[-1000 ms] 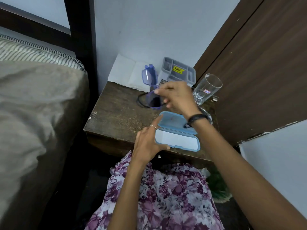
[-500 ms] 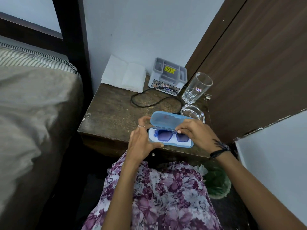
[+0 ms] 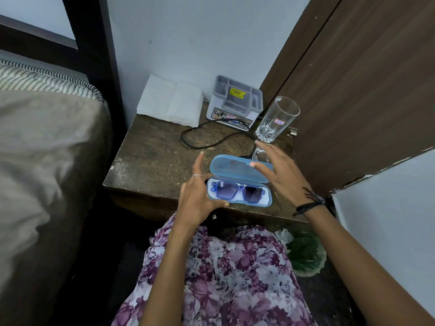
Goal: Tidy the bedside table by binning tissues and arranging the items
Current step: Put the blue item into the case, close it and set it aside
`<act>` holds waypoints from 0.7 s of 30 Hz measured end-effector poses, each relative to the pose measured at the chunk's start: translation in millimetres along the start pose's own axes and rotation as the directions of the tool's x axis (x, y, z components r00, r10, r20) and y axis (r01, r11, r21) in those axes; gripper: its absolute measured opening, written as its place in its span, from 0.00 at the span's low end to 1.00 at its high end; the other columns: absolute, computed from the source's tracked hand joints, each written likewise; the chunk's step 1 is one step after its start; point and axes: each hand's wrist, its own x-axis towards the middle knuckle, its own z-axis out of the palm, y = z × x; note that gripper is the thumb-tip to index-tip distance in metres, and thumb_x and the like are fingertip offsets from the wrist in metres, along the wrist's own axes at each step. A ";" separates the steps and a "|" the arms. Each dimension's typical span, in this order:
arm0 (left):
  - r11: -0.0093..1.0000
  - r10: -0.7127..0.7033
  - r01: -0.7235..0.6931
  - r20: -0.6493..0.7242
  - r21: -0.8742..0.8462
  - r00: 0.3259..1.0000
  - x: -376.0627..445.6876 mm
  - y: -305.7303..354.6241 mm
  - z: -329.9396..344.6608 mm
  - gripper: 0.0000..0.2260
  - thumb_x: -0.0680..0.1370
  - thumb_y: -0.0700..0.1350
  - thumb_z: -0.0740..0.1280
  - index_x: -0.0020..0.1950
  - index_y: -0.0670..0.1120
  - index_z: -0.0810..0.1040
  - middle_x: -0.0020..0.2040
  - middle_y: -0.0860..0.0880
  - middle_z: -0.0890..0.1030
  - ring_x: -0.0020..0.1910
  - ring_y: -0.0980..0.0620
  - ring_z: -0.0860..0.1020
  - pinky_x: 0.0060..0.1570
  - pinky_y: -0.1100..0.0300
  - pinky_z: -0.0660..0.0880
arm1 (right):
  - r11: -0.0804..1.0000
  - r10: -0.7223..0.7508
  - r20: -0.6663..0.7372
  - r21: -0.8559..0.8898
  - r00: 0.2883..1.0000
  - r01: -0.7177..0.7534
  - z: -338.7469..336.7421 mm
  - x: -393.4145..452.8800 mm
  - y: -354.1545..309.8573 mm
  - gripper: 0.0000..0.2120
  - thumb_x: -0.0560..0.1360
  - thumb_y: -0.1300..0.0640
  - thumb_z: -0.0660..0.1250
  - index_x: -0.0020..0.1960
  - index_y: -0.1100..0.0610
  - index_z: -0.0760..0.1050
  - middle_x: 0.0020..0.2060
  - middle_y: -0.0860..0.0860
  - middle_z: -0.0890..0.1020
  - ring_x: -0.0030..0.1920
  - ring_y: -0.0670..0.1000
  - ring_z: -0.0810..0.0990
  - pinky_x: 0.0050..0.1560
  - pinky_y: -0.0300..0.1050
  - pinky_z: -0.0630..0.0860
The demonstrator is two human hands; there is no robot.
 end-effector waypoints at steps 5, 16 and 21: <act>1.000 -0.024 0.024 0.005 -0.006 1.000 0.1 -1.6 1.7 0.56 0.62 0.48 0.78 0.76 0.49 0.41 0.49 0.64 0.79 0.56 0.52 0.79 0.63 0.45 0.69 | 0.986 -0.087 0.039 -0.143 0.995 0.092 9.4 -13.9 -0.2 0.17 0.80 0.50 0.57 0.66 0.53 0.70 0.56 0.51 0.76 0.54 0.53 0.77 0.50 0.51 0.77; 0.998 -0.063 0.062 -0.067 -0.020 0.996 0.6 -4.6 4.9 0.57 0.60 0.49 0.79 0.76 0.51 0.42 0.53 0.46 0.83 0.54 0.43 0.79 0.60 0.51 0.70 | 0.953 -0.233 -0.012 -0.203 0.972 0.226 23.4 -52.6 9.4 0.19 0.76 0.53 0.65 0.66 0.55 0.72 0.61 0.50 0.78 0.57 0.50 0.80 0.52 0.48 0.81; 0.979 -0.170 0.167 -0.019 -0.113 0.985 3.4 -6.8 3.7 0.50 0.62 0.60 0.76 0.74 0.59 0.47 0.59 0.45 0.80 0.62 0.42 0.74 0.65 0.48 0.68 | 0.937 -0.209 0.087 -0.268 0.974 0.225 35.4 -50.8 11.6 0.35 0.72 0.49 0.69 0.73 0.56 0.59 0.71 0.52 0.69 0.70 0.50 0.68 0.71 0.43 0.56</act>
